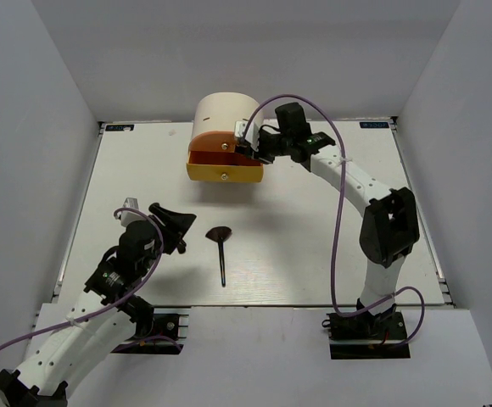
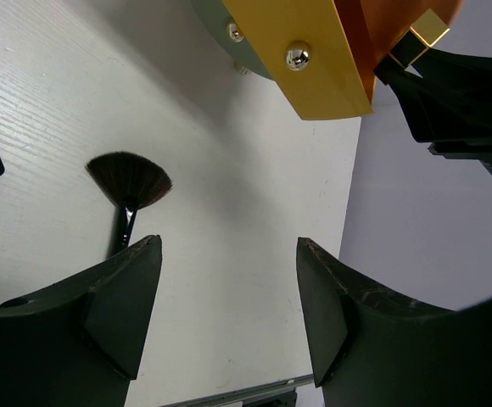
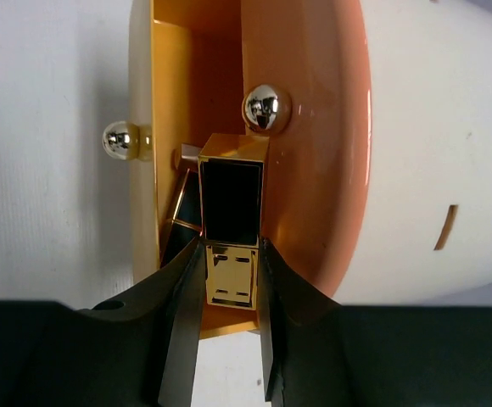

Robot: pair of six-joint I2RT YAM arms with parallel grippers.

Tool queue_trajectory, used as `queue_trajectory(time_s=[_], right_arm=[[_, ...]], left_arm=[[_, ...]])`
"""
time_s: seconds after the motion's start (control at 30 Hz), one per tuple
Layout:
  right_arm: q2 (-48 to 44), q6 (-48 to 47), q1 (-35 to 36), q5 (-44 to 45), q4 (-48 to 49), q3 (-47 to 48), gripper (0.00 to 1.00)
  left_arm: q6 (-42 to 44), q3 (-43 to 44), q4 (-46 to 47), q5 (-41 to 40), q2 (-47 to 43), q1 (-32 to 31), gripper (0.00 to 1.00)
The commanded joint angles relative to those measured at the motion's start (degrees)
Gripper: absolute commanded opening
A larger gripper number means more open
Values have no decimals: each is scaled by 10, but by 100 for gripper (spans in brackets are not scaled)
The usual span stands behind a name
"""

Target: Organize the makeup

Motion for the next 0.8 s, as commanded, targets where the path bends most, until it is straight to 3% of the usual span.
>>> queue_trajectory(time_s=[0.0,0.07,0.17,0.3,0.33,0.43,0.47,0.5,0.57,0.63,0.77], right_arm=[[10,10,3,26,22,30,25],[11,18,2,26,17,35,43],[0,26,2,14,20,26,54],[-14,36,1,3,28,16,54],[-20,44,2,2,29,16,53],[-34,67,0,-30,39,18,22],[-39,69,-3,-43,39,17,4],[-42,67,0,-62,36,15,0],[-50,22,-1,-129,10,13,0],[-45,-55,2,-179,-99,21,0],[-2,-111,16,-184,-187,59,0]], left_arm=[[-1,0,4,0,-3,-2,74],[-2,1,2,0,-2,-2,74],[-2,0,2,0,0,-2,74],[-2,-2,9,1,1,-2,74],[-2,-2,9,1,2,-2,74],[-2,-2,9,2,6,-2,74],[-1,-3,9,2,4,-2,74],[-1,-3,10,3,4,-2,74],[-1,-4,10,2,4,-2,74],[-2,-3,11,2,4,-2,74],[-2,-1,9,1,3,-2,74]])
